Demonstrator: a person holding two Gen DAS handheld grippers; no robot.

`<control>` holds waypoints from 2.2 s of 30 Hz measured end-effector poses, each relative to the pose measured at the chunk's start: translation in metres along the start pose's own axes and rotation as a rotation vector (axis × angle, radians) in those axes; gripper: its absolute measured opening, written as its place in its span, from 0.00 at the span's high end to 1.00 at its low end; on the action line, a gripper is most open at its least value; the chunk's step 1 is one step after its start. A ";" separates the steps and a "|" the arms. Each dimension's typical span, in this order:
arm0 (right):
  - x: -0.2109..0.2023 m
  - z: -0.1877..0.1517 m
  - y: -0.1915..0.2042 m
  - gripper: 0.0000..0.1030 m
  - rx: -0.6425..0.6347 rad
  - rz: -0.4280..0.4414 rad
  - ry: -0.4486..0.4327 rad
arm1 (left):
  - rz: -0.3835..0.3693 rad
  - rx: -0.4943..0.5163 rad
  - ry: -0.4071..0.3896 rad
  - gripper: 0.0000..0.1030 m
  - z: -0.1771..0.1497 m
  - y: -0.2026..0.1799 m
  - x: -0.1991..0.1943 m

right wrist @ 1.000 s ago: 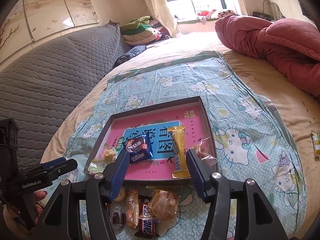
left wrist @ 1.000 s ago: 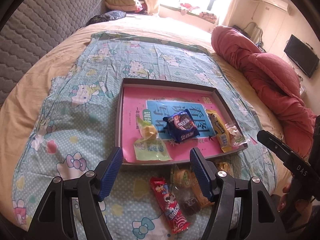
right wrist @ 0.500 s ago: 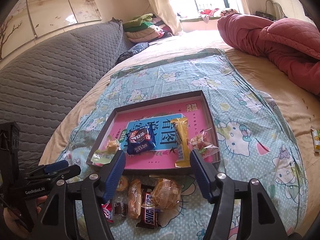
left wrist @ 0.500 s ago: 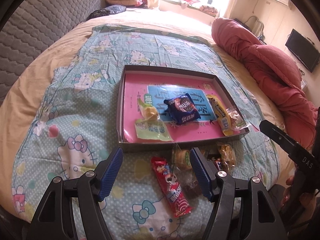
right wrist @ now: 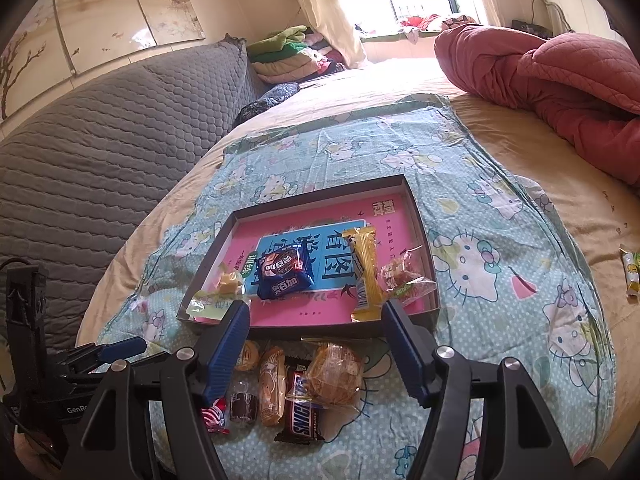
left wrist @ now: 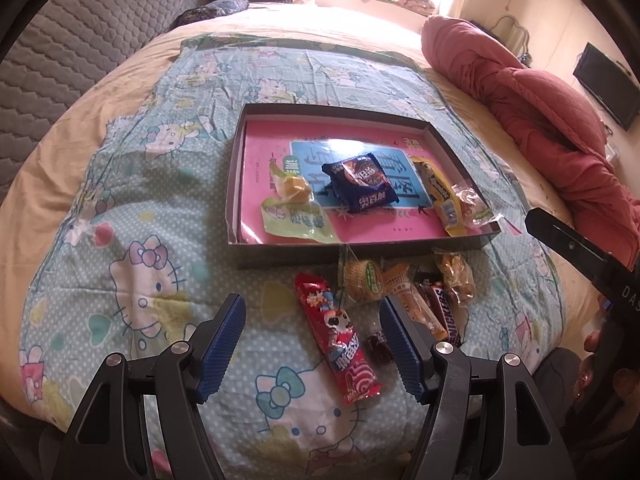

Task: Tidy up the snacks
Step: 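Move left gripper toward red cartoon candy packet while right gripper approaches round pastry bag, then close left gripper on red candy packet while right gripper grasps round pastry bag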

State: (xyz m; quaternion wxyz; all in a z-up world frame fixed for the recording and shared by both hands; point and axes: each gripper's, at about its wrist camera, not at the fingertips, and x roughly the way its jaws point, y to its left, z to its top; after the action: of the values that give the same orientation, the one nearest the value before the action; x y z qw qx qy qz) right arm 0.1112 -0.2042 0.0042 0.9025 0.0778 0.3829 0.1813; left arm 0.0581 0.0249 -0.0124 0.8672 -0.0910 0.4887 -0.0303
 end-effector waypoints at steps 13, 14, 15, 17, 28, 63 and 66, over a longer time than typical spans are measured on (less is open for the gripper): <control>0.016 -0.023 0.004 0.32 -0.008 0.021 0.107 | -0.040 -0.047 0.075 0.27 -0.018 0.000 0.013; 0.017 -0.024 0.005 0.32 -0.011 0.021 0.112 | -0.039 -0.048 0.076 0.27 -0.018 0.000 0.015; 0.019 -0.025 0.005 0.32 -0.015 0.020 0.116 | -0.039 -0.048 0.079 0.27 -0.018 0.000 0.016; 0.021 -0.026 0.006 0.32 -0.020 0.020 0.123 | -0.039 -0.056 0.088 0.27 -0.019 0.001 0.021; 0.043 -0.037 -0.001 0.32 -0.019 -0.003 0.178 | -0.043 -0.103 0.123 0.27 -0.023 0.007 0.046; 0.083 -0.048 -0.017 0.51 -0.024 -0.070 0.243 | 0.061 -0.072 0.121 0.49 -0.020 0.015 0.076; 0.082 -0.047 -0.017 0.52 -0.040 -0.086 0.237 | 0.056 -0.085 0.118 0.54 -0.020 0.018 0.075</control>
State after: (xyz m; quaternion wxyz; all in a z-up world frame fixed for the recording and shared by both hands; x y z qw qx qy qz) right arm 0.1342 -0.1877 -0.0879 0.8592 0.0214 0.4861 0.1579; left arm 0.0795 0.0297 -0.0892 0.8327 -0.1119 0.5422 0.0093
